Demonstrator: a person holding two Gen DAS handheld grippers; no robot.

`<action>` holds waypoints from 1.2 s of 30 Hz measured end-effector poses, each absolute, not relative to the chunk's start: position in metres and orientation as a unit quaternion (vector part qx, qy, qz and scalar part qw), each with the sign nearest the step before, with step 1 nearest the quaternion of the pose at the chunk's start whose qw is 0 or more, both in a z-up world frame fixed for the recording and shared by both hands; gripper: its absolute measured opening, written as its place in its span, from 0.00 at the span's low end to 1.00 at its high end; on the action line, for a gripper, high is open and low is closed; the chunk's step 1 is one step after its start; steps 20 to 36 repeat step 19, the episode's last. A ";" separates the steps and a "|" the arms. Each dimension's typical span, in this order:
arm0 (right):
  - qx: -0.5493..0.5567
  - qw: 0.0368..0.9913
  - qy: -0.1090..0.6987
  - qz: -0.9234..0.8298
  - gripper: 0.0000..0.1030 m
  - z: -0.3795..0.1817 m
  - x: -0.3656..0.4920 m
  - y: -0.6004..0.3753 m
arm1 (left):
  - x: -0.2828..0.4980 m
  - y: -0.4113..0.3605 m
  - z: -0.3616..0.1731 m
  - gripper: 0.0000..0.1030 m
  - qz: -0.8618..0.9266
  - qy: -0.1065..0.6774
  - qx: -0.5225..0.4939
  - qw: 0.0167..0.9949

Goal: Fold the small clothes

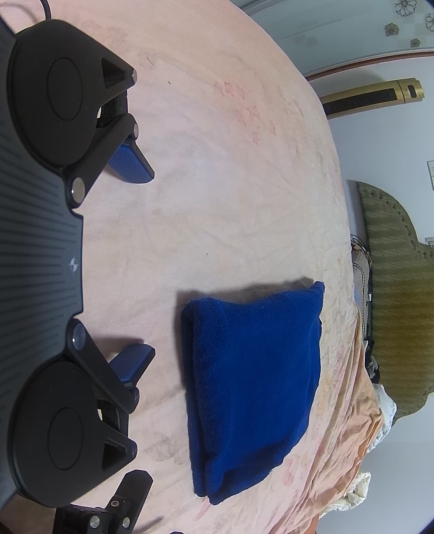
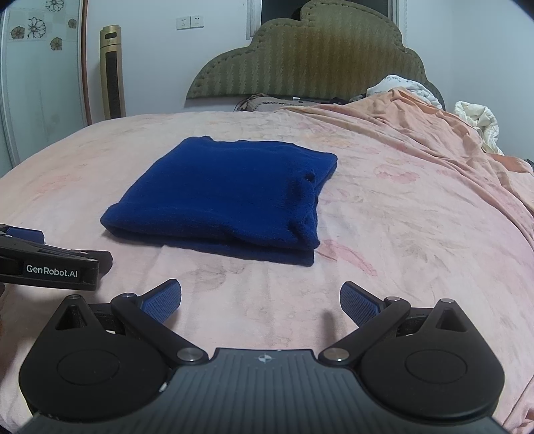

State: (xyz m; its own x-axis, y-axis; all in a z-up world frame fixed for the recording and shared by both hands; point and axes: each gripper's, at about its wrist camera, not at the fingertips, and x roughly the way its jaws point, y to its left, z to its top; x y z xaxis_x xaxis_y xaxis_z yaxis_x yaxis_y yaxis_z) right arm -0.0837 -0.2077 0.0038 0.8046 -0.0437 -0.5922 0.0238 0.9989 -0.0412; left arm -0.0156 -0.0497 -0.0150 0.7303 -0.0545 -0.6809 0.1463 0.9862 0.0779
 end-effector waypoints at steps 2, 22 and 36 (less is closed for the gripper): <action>-0.016 0.950 0.312 -0.017 1.00 0.004 -0.084 -0.208 | -0.016 -0.050 -0.015 1.00 -0.055 0.363 0.065 0.928; -0.018 0.951 0.310 -0.014 1.00 0.007 -0.081 -0.205 | -0.015 -0.051 -0.013 1.00 -0.055 0.360 0.070 0.929; -0.018 0.951 0.310 -0.014 1.00 0.007 -0.081 -0.205 | -0.015 -0.051 -0.013 1.00 -0.055 0.360 0.070 0.929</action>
